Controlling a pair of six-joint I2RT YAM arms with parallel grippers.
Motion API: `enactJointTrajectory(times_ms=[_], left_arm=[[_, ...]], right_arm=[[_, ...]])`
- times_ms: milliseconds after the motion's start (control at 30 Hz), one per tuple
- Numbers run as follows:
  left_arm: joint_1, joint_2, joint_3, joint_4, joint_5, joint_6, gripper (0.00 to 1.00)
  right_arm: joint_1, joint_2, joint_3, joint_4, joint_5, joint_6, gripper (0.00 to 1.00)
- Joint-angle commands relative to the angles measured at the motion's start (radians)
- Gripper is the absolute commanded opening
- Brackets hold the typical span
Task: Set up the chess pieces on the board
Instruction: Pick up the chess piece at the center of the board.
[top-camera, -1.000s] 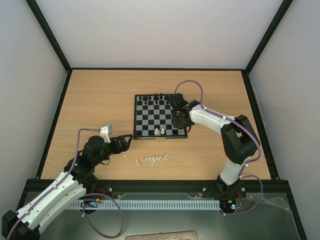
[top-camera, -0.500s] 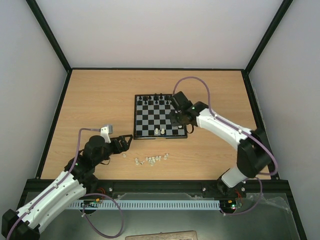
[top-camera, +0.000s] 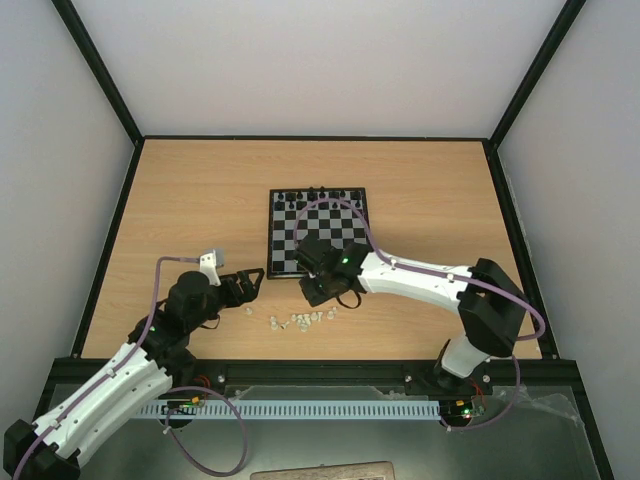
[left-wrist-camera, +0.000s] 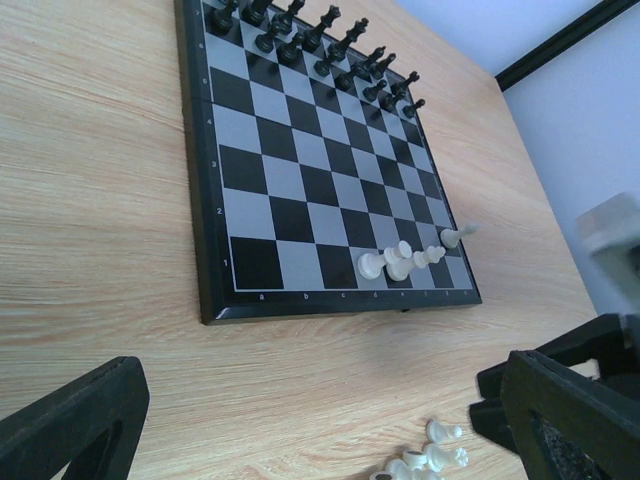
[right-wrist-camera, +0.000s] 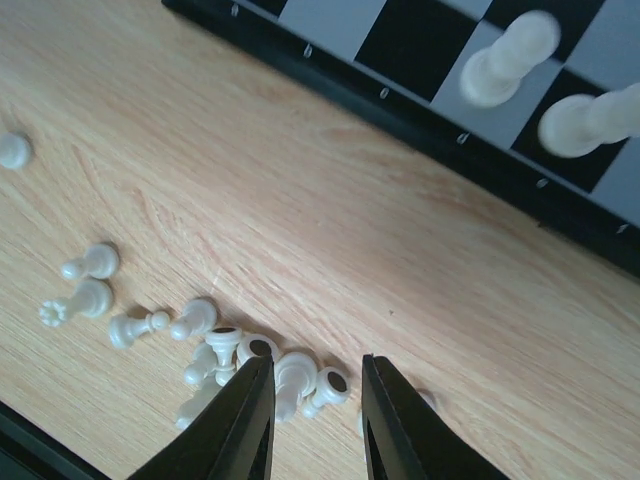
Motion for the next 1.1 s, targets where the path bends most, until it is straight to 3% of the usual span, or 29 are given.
enactJointTrajectory(times_ms=[0, 767, 1067], left_arm=[[-0.002, -0.030, 0.001, -0.020, -0.017, -0.009, 0.99], [-0.003, -0.067, -0.007, -0.048, -0.020, -0.013, 1.00], [-0.002, -0.073, -0.011, -0.050, -0.017, -0.015, 1.00]], right_arm=[[0.041, 0.052, -0.012, -0.018, 0.011, 0.029, 0.25], [0.116, 0.119, -0.074, 0.006, 0.002, 0.083, 0.24], [0.117, 0.129, -0.070, 0.011, -0.001, 0.075, 0.11]])
